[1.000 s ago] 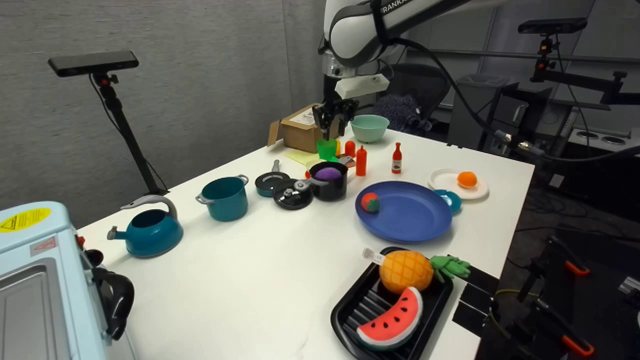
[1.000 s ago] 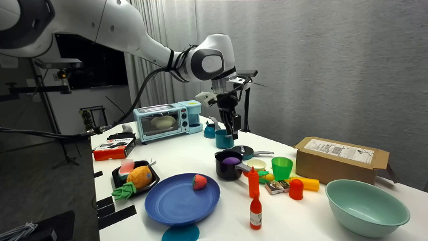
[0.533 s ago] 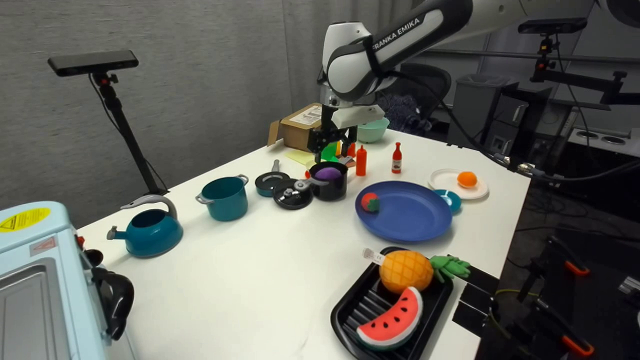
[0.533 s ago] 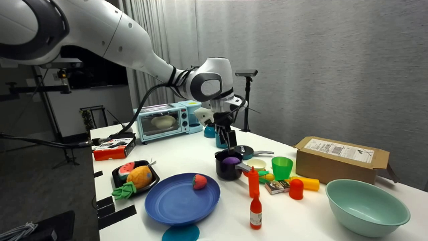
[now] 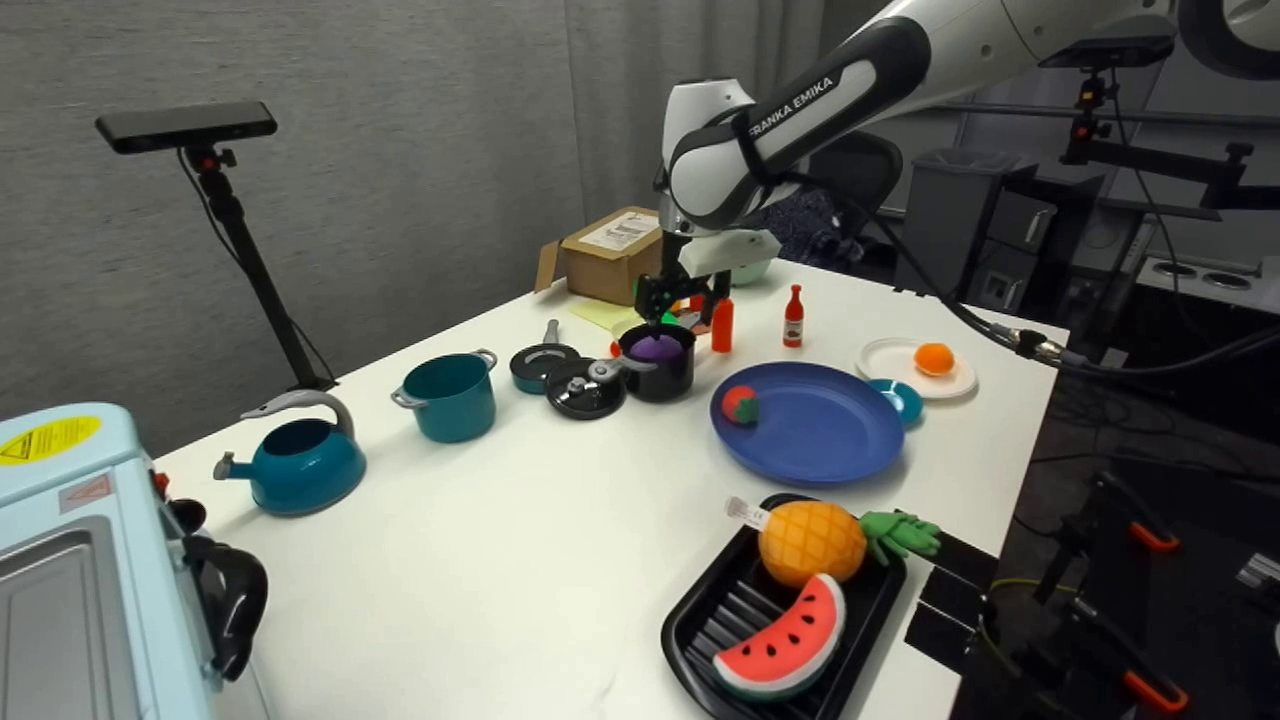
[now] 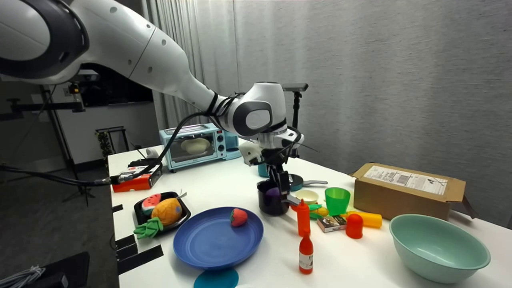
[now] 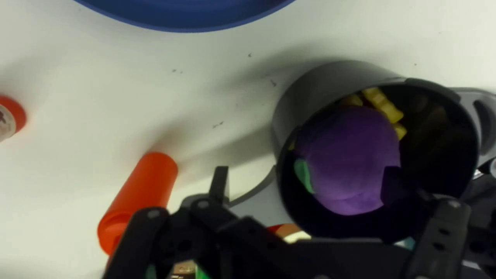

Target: Put the strawberry, the eggplant, the pineapple, the watermelon and the orange plush toys on the blue plate

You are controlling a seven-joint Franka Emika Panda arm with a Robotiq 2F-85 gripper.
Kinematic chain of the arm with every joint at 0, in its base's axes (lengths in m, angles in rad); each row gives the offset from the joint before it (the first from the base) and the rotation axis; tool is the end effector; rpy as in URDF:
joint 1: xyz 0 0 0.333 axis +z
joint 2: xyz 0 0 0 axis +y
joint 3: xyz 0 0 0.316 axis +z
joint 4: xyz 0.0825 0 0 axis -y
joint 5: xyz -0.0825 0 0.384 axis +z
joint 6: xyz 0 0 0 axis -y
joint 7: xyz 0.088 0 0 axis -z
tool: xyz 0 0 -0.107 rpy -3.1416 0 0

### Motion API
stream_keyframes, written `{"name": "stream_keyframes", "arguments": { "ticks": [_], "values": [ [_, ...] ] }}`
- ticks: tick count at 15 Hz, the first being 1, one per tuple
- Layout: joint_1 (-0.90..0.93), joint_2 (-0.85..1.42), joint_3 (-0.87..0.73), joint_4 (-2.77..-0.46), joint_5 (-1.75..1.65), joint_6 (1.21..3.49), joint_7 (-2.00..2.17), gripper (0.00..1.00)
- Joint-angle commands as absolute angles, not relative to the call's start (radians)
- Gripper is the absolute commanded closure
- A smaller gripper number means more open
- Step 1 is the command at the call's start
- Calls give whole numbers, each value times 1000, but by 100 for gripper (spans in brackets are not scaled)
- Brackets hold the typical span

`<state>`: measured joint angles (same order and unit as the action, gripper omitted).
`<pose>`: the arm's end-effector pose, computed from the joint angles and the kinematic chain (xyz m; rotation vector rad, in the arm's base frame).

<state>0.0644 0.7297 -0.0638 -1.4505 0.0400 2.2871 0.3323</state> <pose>0.7332 0.0104 0.2652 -3.0844 0.5260 -0.1701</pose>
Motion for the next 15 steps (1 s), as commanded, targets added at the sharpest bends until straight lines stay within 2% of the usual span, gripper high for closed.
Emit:
{"name": "stream_keyframes", "arguments": {
  "ticks": [1,10,15],
  "values": [
    [60,726,-75,-1463,39,2308,343,0],
    [57,687,-55,-1468,74,2384,366,0],
    [31,647,4,-1458,151,2332,337,0]
  ]
}}
